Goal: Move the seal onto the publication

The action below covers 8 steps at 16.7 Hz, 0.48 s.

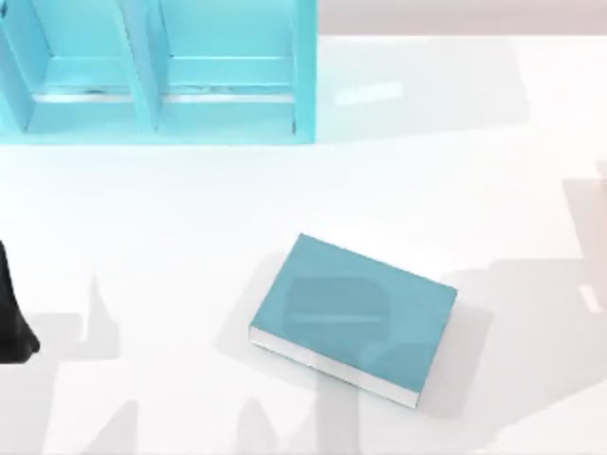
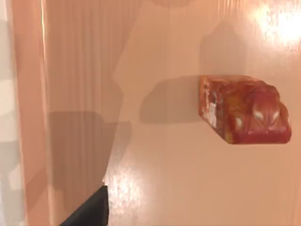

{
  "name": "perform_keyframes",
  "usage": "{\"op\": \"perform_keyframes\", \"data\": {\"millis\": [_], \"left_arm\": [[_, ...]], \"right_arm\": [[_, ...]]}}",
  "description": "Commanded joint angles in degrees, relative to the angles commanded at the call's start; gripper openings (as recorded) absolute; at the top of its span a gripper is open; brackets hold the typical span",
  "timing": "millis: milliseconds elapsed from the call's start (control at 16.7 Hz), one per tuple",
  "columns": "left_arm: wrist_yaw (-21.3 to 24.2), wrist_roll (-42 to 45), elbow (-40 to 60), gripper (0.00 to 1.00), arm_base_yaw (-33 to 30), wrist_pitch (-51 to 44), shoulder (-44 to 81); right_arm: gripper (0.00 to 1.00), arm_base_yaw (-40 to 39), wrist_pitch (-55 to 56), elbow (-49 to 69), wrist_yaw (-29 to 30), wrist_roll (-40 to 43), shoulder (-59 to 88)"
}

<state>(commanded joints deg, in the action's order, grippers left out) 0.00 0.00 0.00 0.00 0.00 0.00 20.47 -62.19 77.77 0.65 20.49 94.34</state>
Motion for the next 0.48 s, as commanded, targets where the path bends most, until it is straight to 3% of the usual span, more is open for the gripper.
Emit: {"op": "perform_keyframes", "data": {"millis": [240, 480], "left_arm": [[0.0, 0.0, 0.0, 1.0, 0.0, 0.0, 0.0], [0.0, 0.0, 0.0, 1.0, 0.0, 0.0, 0.0]], "right_arm": [[1.0, 2.89, -7.76, 11.02, -0.45, 2.25, 12.21], [1.0, 3.74, -9.77, 14.04, -0.64, 2.83, 15.25]]}}
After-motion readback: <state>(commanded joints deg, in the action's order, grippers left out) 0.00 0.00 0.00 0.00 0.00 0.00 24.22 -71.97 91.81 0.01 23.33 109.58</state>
